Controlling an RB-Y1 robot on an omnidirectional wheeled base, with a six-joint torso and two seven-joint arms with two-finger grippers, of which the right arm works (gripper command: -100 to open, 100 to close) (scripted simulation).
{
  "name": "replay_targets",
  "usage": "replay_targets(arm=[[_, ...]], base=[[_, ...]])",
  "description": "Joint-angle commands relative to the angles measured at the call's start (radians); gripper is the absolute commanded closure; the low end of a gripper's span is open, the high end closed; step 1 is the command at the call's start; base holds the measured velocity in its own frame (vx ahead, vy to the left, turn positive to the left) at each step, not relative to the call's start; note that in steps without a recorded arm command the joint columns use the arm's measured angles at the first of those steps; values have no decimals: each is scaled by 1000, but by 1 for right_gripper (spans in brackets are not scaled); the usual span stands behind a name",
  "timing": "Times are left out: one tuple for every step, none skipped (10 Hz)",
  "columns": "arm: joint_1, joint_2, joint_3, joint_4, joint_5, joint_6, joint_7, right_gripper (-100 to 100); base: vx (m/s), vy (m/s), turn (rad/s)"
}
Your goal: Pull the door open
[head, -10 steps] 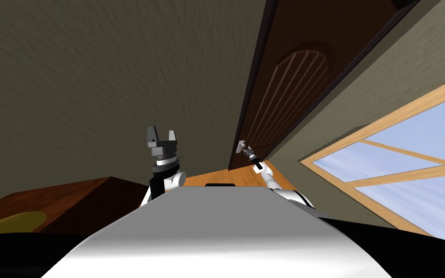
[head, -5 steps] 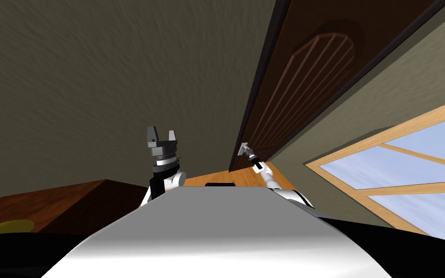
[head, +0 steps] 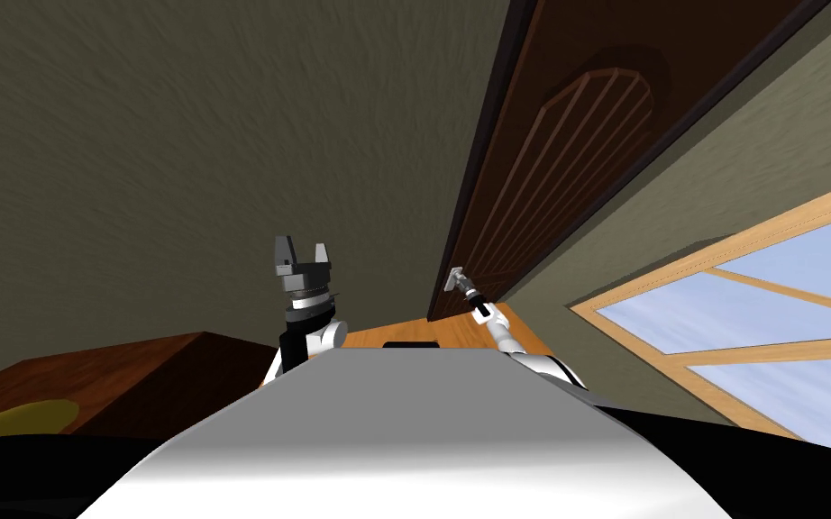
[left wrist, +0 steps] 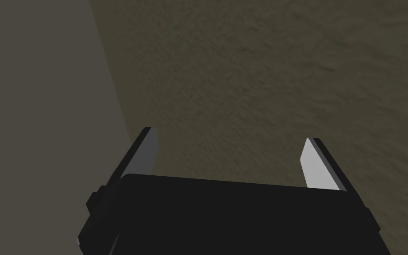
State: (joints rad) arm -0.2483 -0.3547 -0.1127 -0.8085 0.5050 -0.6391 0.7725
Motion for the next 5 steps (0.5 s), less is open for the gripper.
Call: replay_targets(arm=[[-2, 1, 1, -3, -23, 2, -38, 100], [-2, 2, 1, -3, -35, 4, -56, 100], [-2, 2, 1, -4, -48, 5, -74, 100], [-2, 3, 1, -5, -60, 7, -92, 100], [-1, 3, 1, -6, -77, 9, -116, 100]], base=[[-46, -97, 149], [-49, -95, 127], [-56, -84, 103], [-52, -65, 97], [-32, -65, 121]])
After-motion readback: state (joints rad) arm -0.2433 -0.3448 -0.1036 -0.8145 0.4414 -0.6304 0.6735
